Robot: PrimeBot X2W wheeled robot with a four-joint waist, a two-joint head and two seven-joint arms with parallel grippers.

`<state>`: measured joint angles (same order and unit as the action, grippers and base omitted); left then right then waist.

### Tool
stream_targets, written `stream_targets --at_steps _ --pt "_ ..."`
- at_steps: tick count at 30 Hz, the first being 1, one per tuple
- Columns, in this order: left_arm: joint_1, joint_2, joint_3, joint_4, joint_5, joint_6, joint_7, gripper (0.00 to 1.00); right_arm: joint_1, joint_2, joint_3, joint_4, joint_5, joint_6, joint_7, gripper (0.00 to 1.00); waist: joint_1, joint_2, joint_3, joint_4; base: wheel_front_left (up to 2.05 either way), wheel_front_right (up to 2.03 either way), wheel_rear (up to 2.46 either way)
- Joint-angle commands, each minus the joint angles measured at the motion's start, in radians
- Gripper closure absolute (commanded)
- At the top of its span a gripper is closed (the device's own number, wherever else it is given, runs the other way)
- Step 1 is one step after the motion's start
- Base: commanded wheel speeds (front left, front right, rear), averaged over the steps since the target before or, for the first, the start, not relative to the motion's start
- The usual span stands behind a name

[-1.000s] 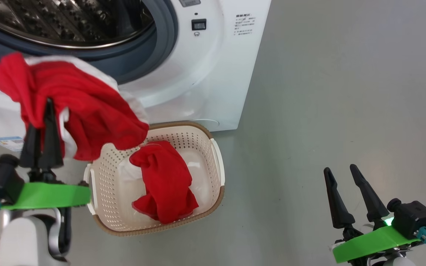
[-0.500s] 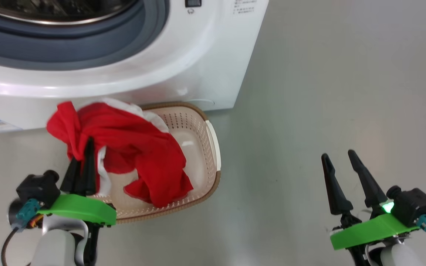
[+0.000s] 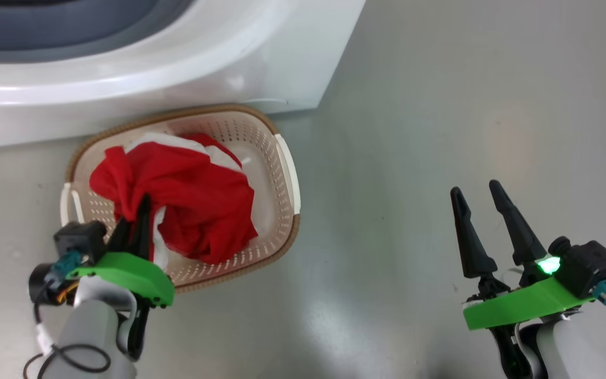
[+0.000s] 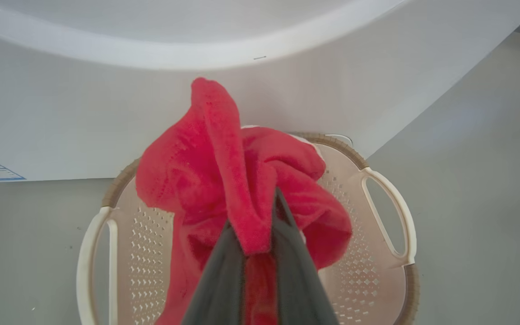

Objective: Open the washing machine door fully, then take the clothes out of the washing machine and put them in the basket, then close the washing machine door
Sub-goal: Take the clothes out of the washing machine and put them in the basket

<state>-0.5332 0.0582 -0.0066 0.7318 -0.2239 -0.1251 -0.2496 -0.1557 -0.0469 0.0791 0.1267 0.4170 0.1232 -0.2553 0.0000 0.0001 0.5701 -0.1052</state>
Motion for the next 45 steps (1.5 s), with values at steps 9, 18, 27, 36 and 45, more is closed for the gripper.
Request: stream_targets --at_steps 9,18,27,36,45 --pt "-0.111 0.077 -0.076 0.129 0.005 -0.005 -0.012 1.0 -0.036 -0.003 0.044 -0.034 0.011 0.008 -0.006 0.0 0.0 -0.0001 0.116 -0.038 0.0 0.0 0.0" --pt "-0.195 0.101 -0.108 0.233 -0.015 -0.006 -0.012 1.0 -0.056 -0.003 0.061 -0.036 0.015 0.008 -0.006 0.0 0.0 -0.0001 0.152 -0.055 0.0 0.0 0.0" --pt "-0.21 0.108 -0.1 0.258 -0.029 -0.006 -0.012 0.24 -0.056 -0.003 0.068 -0.031 0.018 0.008 -0.006 0.0 0.0 -0.0001 0.143 -0.059 0.0 0.0 0.0" --pt "-0.182 0.096 -0.07 0.242 -0.032 -0.006 -0.012 0.0 -0.051 -0.003 0.063 -0.021 0.009 0.008 -0.006 0.0 0.0 -0.0001 0.1 -0.042 0.0 0.0 0.0" --pt "-0.133 0.072 -0.038 0.19 -0.039 -0.006 -0.012 0.0 -0.034 -0.003 0.049 -0.004 -0.002 0.008 -0.006 0.0 0.0 -0.0001 0.018 -0.013 0.0 0.0 0.0"
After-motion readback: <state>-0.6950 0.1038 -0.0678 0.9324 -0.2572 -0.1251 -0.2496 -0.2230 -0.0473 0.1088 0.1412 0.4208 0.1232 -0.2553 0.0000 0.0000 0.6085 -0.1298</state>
